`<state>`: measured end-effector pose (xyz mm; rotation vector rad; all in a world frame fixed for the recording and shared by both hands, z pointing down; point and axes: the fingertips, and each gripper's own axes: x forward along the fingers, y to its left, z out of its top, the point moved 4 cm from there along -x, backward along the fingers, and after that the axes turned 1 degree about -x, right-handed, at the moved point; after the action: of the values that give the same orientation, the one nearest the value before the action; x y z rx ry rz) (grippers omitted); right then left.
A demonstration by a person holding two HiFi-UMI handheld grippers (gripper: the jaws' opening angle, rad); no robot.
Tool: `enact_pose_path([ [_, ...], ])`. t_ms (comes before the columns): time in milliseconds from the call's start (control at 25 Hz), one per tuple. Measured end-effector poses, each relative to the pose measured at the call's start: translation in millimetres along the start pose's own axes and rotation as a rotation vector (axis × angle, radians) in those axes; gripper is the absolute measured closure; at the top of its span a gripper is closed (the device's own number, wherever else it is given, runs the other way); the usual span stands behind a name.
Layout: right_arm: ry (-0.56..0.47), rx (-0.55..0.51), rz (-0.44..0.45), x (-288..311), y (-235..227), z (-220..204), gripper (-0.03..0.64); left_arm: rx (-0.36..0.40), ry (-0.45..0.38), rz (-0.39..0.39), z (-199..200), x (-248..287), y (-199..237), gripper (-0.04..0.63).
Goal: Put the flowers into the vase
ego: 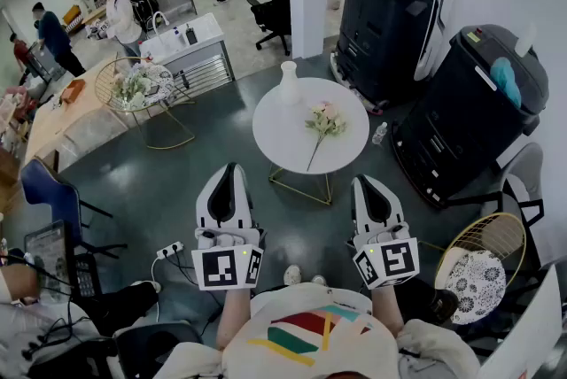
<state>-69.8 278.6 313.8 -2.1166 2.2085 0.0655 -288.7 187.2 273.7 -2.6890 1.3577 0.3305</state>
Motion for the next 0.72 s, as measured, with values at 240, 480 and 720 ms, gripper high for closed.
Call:
enact_pose_path([
  [240,-0.013,0.014,-0.010,-0.1,-7.4,1.3,0.604,0.003,0.001,-0.008,0.3,2.9,-2.2,0.597],
  [480,-0.025,0.040,-0.003,-3.3,-8.1,2.2,0.604,0.009,0.002,-0.001,3.0,0.3,-3.0,0.596],
  [720,-0.026,0.049,-0.001,-8.3,-10.4,0.2,0.603,0.014,0.000,0.001,4.2,-2.0,-6.4,0.595],
])
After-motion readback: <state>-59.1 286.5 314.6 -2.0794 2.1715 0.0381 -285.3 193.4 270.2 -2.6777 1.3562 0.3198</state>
